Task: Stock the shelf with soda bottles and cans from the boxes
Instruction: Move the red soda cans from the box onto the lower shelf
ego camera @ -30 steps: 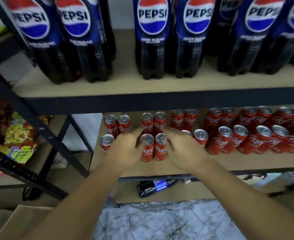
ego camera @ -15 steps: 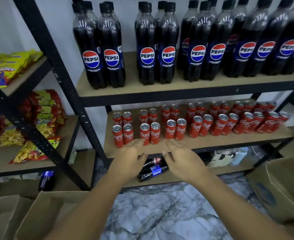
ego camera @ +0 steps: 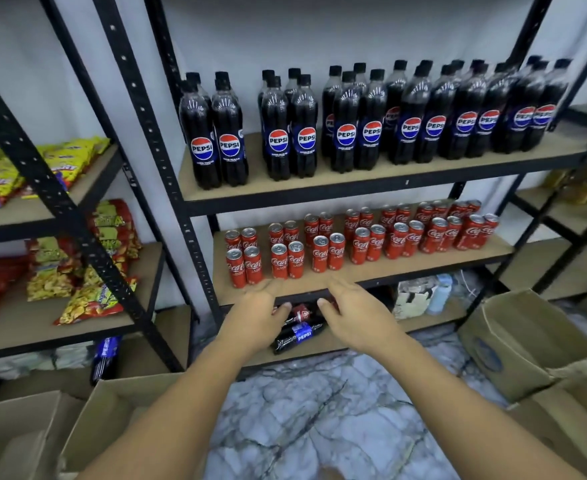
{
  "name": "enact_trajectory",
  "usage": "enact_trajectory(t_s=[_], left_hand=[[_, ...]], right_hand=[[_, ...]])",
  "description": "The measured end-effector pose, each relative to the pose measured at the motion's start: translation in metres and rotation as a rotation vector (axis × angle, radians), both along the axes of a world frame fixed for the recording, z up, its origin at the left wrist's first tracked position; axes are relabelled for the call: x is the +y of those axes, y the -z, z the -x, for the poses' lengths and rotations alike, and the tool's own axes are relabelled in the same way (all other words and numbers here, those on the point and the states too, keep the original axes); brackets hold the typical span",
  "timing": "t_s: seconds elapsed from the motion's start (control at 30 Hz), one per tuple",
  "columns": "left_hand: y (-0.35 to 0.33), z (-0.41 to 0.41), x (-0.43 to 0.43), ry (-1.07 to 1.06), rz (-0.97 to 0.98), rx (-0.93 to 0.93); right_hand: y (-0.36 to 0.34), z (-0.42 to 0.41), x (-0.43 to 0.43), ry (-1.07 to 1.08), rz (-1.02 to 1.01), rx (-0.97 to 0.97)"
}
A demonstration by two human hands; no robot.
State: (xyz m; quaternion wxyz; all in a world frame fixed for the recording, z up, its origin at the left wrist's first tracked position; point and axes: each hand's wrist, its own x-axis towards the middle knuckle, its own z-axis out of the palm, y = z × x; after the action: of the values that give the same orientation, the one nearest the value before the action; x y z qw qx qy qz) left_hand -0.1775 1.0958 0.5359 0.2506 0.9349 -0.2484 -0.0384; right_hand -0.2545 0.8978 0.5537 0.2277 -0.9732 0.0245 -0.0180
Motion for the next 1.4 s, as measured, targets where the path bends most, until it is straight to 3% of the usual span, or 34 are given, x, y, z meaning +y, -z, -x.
enact_trajectory(t_s=[0.37,0.73,1.03,1.23,1.4], left_hand=[[0.021,-0.058,-0.087,-0.006,0.020,0.079],[0.109,-0.189,-0.207,-0.290,0.066,0.288],[0.201,-0.284,-0.239,-0.352,0.072,0.213],[0.215,-0.305,-0.252,-0.274,0.071,0.071],[0.221,-0.311,-0.249,-0.217,0.096,0.121]], right_hand=[[0.029,-0.056,-0.081,0.030,-0.031,0.073],[0.131,-0.229,-0.212,-0.071,-0.217,0.161],[0.244,-0.335,-0.218,0.045,-0.335,-0.019],[0.271,-0.357,-0.211,0.048,-0.391,-0.111],[0.273,-0.360,-0.219,0.017,-0.398,-0.086]])
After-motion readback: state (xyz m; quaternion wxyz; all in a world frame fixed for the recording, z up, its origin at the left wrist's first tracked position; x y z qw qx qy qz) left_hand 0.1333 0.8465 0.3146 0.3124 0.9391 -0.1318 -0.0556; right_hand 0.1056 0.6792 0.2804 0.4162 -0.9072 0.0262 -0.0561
